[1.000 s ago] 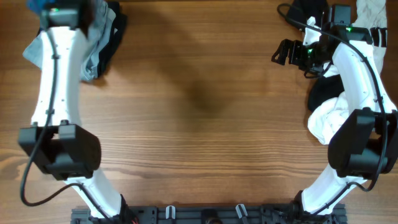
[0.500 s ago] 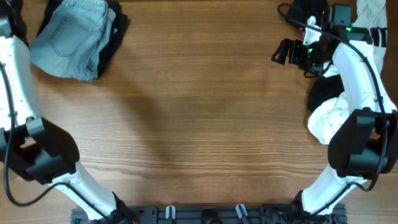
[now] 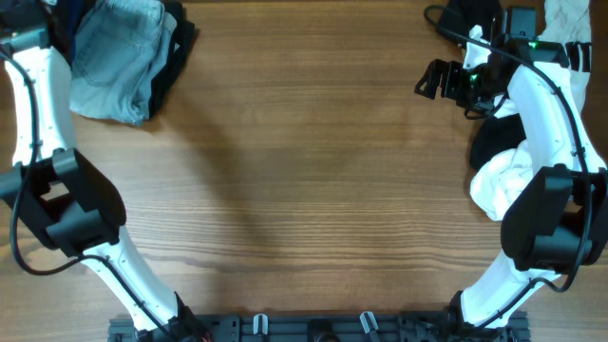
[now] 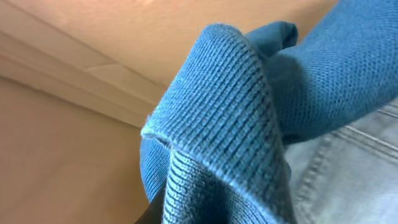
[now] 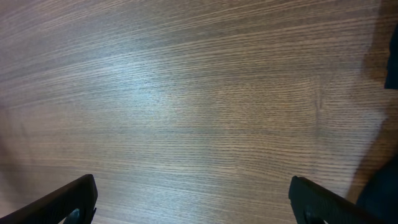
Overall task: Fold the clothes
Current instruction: 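Release the teal bundle onto the jeans pile with the left gripper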
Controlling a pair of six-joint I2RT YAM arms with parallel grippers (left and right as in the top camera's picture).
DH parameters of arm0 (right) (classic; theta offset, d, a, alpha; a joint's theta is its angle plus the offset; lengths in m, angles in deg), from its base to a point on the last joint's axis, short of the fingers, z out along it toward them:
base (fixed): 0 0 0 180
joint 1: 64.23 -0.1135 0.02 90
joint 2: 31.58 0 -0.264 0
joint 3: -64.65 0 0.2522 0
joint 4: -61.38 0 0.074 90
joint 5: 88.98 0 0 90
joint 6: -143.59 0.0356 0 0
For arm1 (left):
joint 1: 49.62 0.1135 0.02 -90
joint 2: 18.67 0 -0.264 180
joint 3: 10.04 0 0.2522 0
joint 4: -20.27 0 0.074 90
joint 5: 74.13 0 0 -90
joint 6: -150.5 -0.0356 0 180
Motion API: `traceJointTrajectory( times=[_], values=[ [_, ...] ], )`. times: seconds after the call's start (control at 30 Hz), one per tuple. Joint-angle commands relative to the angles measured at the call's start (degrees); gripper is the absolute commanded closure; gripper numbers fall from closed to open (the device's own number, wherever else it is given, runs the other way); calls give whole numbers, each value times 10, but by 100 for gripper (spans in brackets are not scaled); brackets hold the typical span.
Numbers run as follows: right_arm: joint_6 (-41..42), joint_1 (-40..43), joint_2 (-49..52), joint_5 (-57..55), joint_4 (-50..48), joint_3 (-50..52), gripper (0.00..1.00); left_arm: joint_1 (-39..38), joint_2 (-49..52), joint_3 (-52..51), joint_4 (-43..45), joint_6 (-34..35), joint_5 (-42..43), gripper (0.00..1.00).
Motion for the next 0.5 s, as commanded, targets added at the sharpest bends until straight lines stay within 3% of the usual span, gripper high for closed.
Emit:
traceJointTrajectory(
  times=[0.0, 0.03, 0.1, 0.13, 0.17, 0.33, 0.47],
  values=[
    [7, -2, 1, 0, 1, -4, 1, -33, 8, 14, -33, 19, 29, 96],
    [7, -2, 1, 0, 1, -4, 1, -42, 9, 14, -58, 35, 43, 96],
    [7, -2, 1, 0, 1, -4, 1, -54, 9, 14, -102, 65, 78, 83],
    [7, -2, 1, 0, 1, -4, 0, -59, 9, 14, -124, 81, 102, 51],
    [7, -2, 1, 0, 1, -4, 0, -62, 9, 14, -140, 90, 123, 0],
    [7, -2, 1, 0, 1, -4, 1, -87, 9, 14, -225, 135, 287, 0],
    [7, -2, 1, 0, 1, -4, 1, -104, 7, 15, -219, 218, 304, 0]
  ],
)
